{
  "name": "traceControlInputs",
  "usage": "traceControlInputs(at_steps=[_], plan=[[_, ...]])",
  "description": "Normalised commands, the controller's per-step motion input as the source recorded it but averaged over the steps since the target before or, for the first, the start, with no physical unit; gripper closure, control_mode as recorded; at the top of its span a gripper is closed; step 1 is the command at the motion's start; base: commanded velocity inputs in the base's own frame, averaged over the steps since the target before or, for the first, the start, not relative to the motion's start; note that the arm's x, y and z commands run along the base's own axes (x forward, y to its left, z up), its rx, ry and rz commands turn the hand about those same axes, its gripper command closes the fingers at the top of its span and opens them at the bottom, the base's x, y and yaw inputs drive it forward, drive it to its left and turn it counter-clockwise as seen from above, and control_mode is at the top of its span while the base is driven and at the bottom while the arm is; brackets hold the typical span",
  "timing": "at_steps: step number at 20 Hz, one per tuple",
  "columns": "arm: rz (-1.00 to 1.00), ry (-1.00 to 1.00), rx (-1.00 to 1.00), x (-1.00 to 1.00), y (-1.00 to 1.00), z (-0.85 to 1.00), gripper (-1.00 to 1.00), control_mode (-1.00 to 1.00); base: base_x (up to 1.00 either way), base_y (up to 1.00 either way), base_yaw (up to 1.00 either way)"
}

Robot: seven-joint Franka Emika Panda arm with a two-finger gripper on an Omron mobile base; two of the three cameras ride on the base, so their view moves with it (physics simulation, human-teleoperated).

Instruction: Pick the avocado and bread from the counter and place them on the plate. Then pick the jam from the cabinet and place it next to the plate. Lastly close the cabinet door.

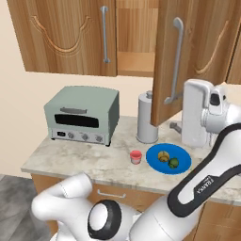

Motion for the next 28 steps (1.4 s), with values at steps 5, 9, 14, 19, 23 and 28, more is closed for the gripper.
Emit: traceControlInputs(at_steps=[5, 9, 14, 19, 23, 28], plan=[[0.0, 0.06, 0.0, 0.22, 0.52, -0.06, -1.0, -1.0, 0.0, 0.0, 0.0], [0.0, 0.0, 0.0, 0.27, 0.52, -0.05, -1.0, -1.0, 0.0, 0.0, 0.0], [0.0, 0.0, 0.0, 0.34, 0.5, 0.0, -1.0, -1.0, 0.0, 0.0, 0.0], [0.0, -0.01, 0.0, 0.42, 0.5, 0.0, -1.0, -1.0, 0.0, 0.0, 0.0], [0.0, -0.04, 0.0, 0.48, 0.46, 0.0, -1.0, -1.0, 0.0, 0.0, 0.0], [-0.02, -0.03, 0.0, 0.52, 0.44, 0.0, -1.0, -1.0, 0.0, 0.0, 0.0]])
